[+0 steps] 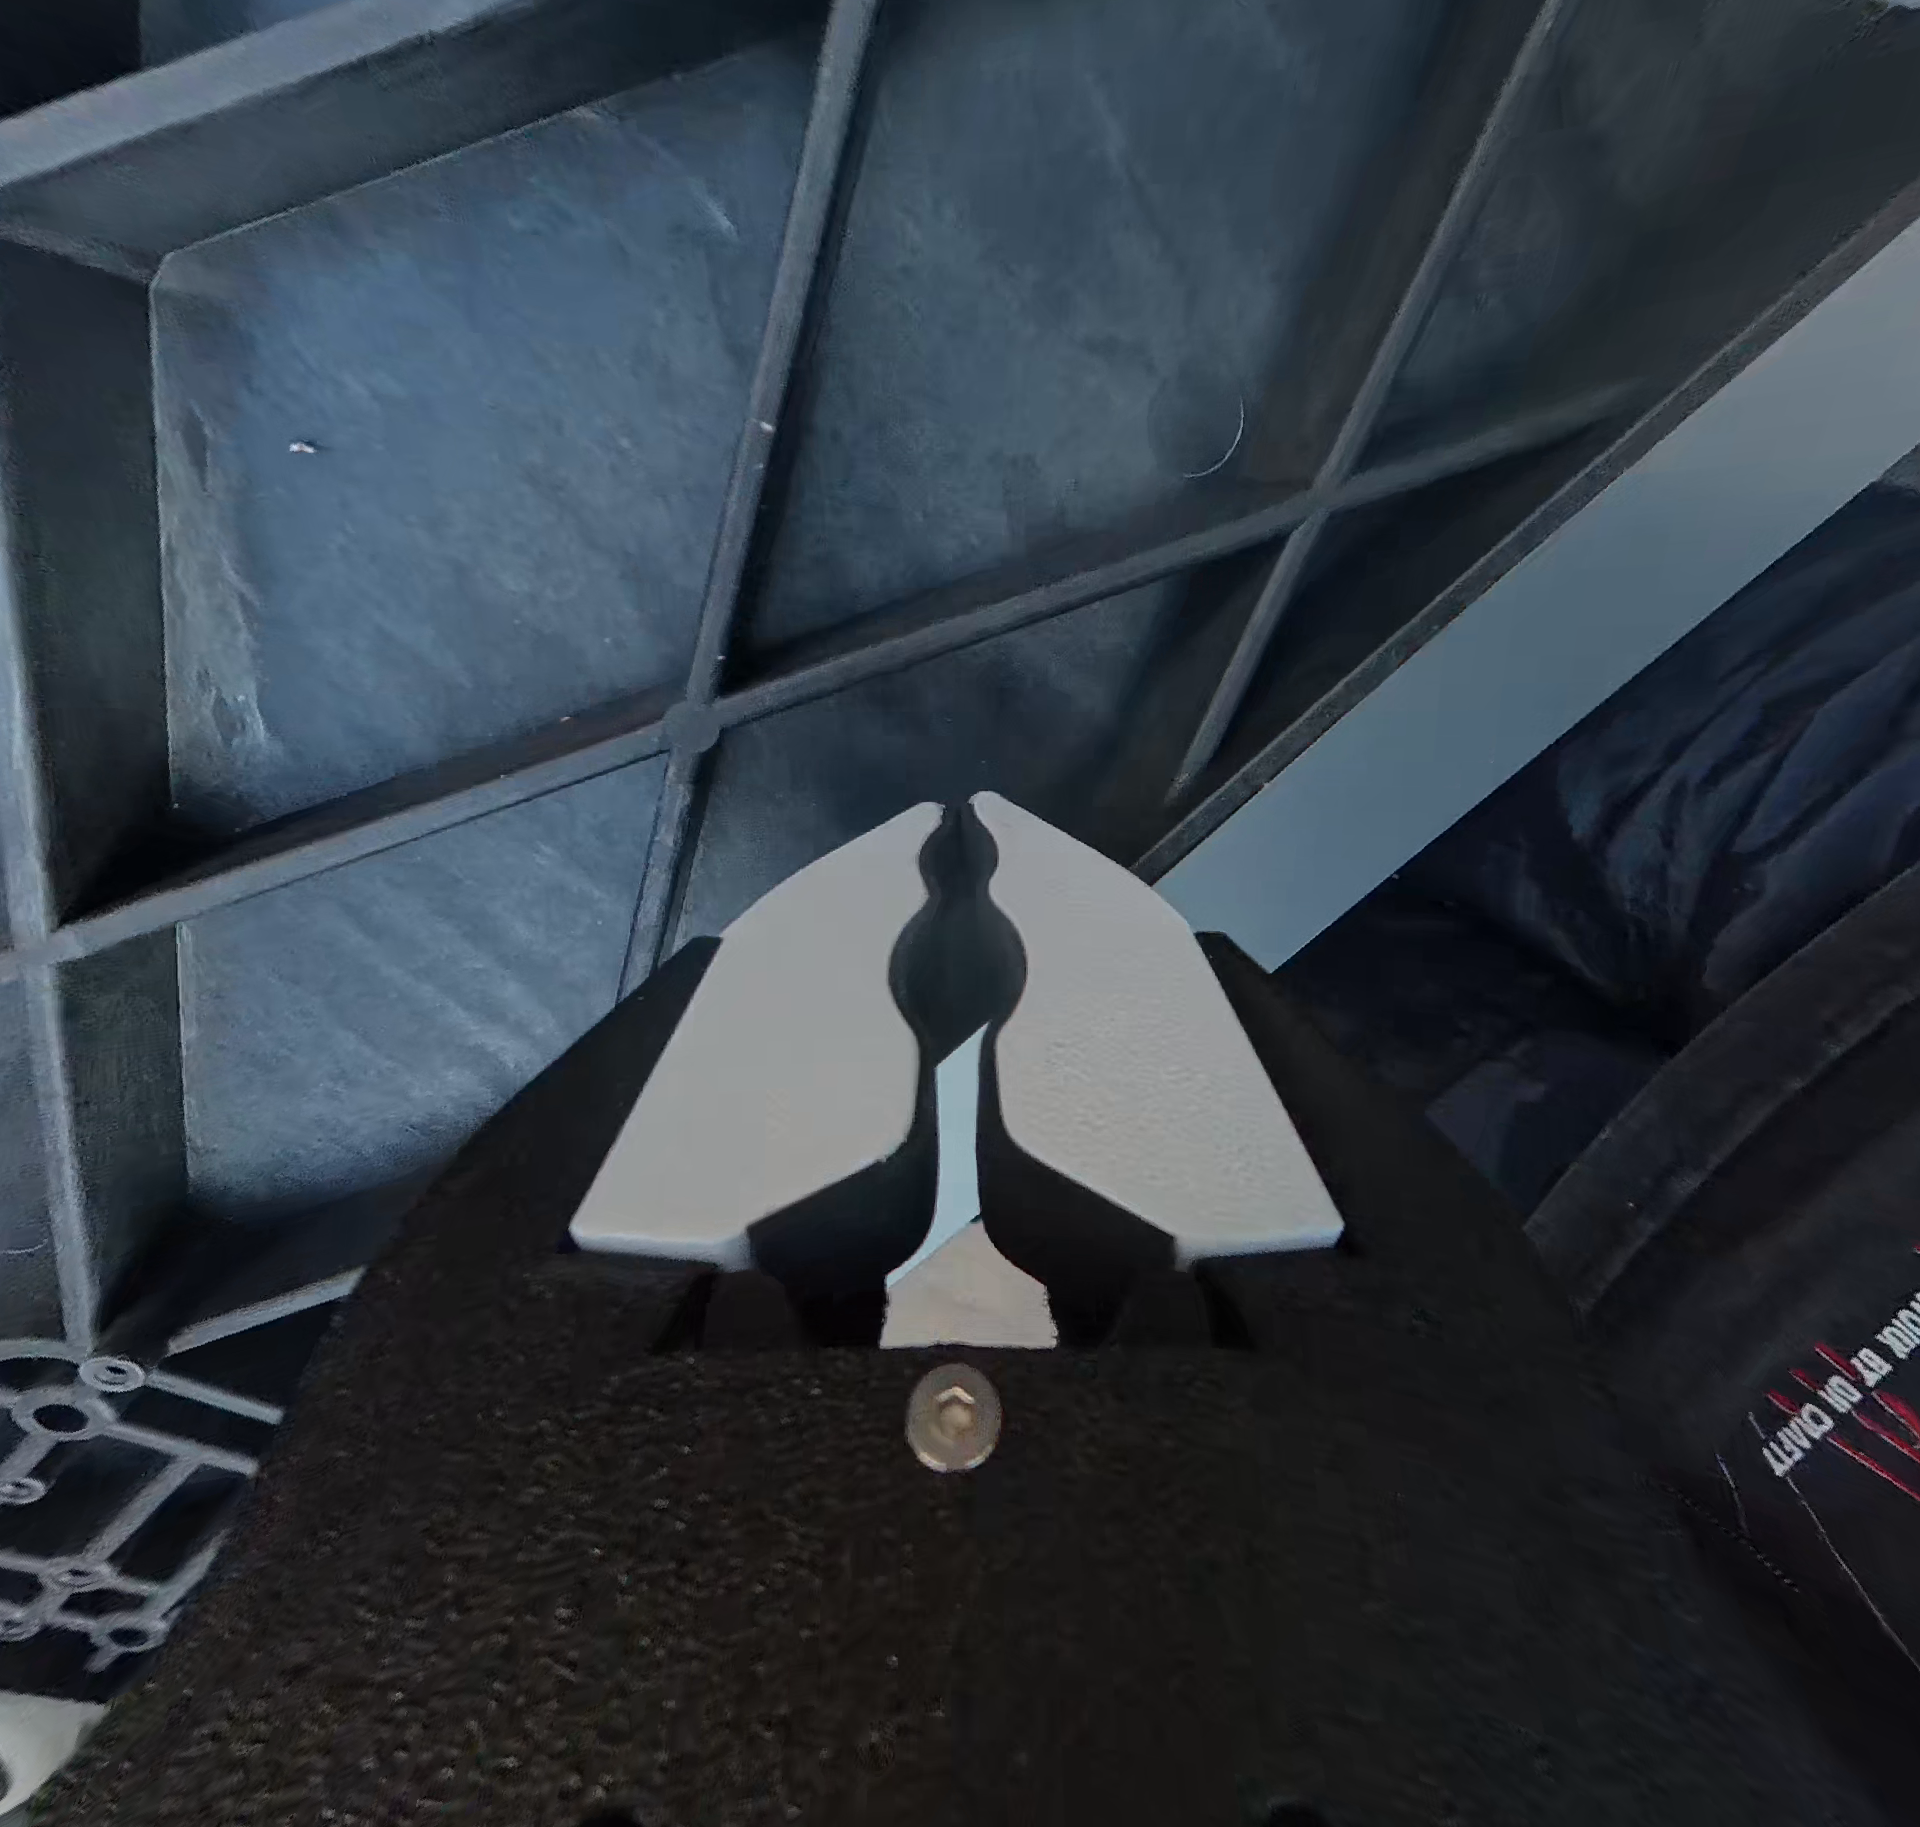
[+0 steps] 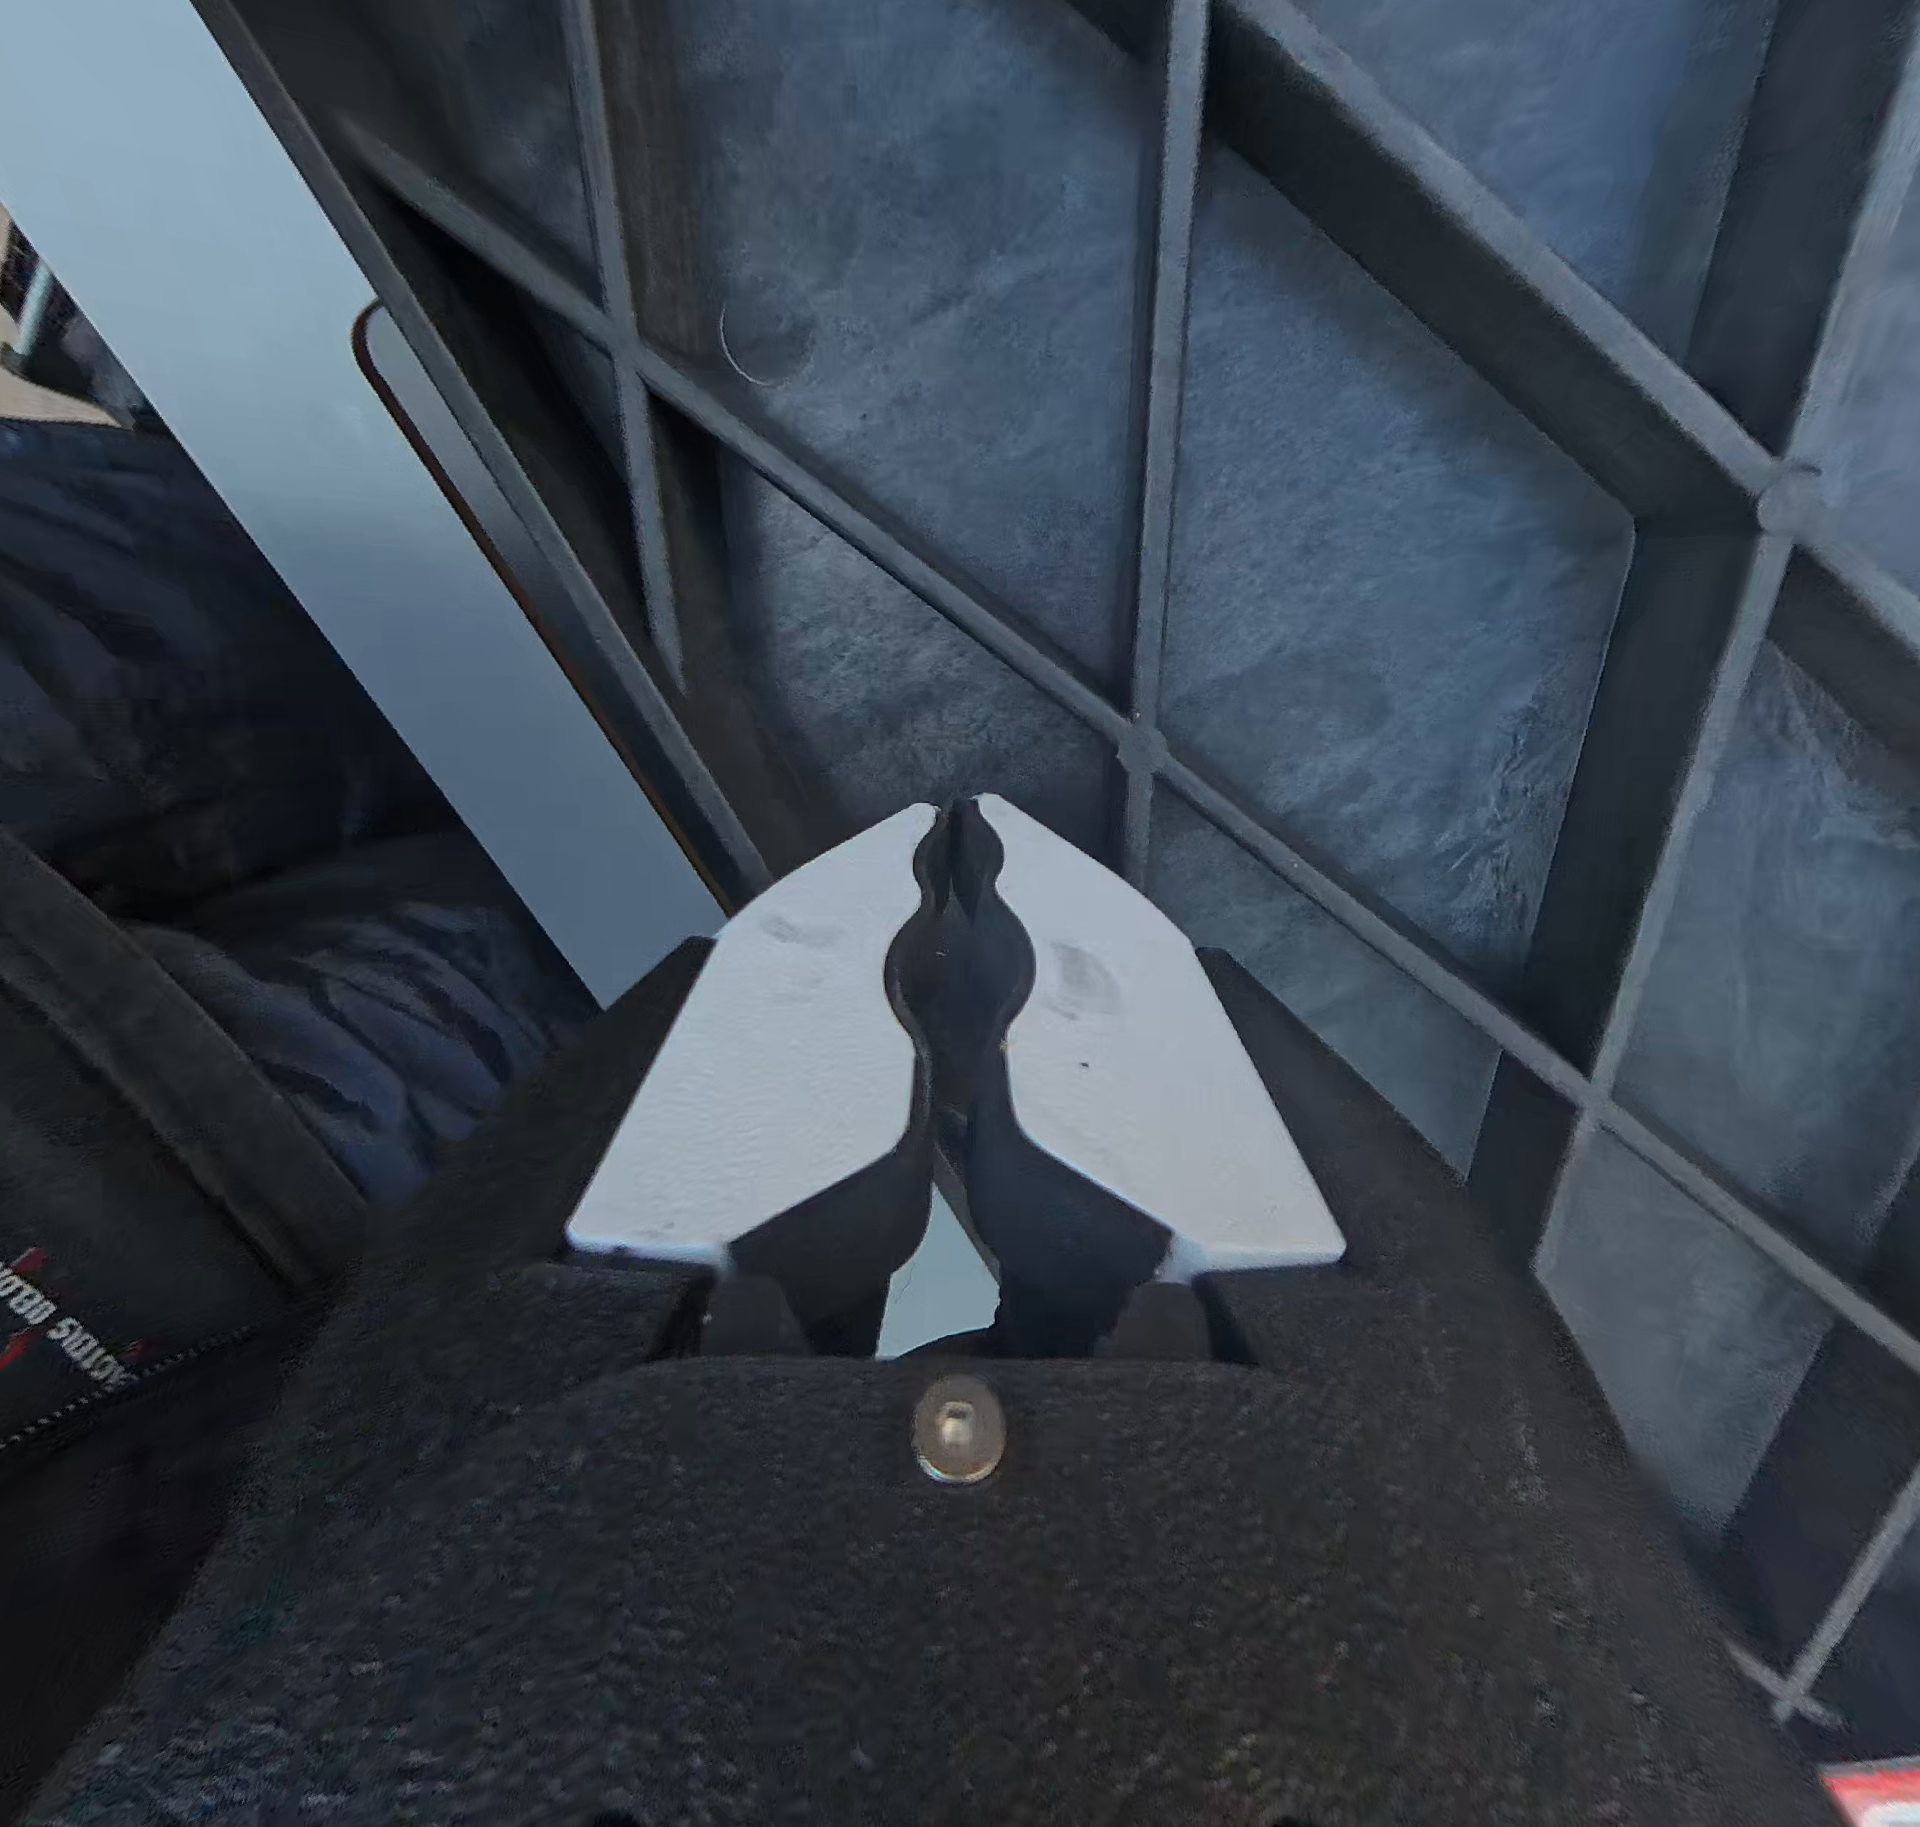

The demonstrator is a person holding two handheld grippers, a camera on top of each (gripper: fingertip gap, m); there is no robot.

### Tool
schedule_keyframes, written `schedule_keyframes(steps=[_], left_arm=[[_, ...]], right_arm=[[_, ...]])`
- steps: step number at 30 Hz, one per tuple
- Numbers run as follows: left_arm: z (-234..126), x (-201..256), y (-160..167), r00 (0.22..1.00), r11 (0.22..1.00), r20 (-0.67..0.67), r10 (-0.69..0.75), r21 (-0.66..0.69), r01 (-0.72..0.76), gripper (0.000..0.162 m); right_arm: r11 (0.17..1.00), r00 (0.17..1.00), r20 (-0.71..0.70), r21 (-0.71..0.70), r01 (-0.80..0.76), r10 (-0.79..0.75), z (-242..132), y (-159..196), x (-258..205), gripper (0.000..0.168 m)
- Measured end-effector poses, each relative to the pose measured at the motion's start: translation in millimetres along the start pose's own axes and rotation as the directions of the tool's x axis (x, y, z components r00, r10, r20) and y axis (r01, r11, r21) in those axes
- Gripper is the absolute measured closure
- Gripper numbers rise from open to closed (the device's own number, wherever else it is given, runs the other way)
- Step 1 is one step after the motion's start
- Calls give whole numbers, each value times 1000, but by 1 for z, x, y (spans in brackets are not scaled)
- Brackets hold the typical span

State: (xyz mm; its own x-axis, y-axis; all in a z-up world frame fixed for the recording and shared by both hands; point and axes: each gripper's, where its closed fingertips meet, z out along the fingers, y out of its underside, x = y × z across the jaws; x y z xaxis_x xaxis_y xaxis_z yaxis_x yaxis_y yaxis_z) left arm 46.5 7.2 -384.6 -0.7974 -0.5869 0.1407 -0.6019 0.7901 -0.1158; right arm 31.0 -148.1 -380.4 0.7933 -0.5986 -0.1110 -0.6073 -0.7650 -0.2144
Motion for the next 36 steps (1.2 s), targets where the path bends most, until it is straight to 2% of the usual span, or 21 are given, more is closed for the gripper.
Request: schedule_keyframes(steps=[1,4,6,17,25,36], left_arm=[[3,1,1,1000,999,7,23,-31,-22,162],[11,2,5,997,992,37,64,-112,-59,162],[12,2,4,997,991,42,57,-120,-52,162],[13,1,5,1000,976,2,13,-216,-12,162],[13,2,5,997,980,-66,-45,-198,31,162],[13,2,4,995,985,-45,-93,-152,85,162]], right_arm=[[1000,1000,-2,-18,25,-25,3,1,0,168],[993,996,4,-76,89,-89,11,5,-2,168],[987,993,12,-112,119,-118,16,11,-4,168],[977,989,23,-152,147,-145,17,10,-4,168],[974,988,37,-168,153,-149,17,10,-4,168],[960,980,51,-197,201,-195,17,10,-4,168]])
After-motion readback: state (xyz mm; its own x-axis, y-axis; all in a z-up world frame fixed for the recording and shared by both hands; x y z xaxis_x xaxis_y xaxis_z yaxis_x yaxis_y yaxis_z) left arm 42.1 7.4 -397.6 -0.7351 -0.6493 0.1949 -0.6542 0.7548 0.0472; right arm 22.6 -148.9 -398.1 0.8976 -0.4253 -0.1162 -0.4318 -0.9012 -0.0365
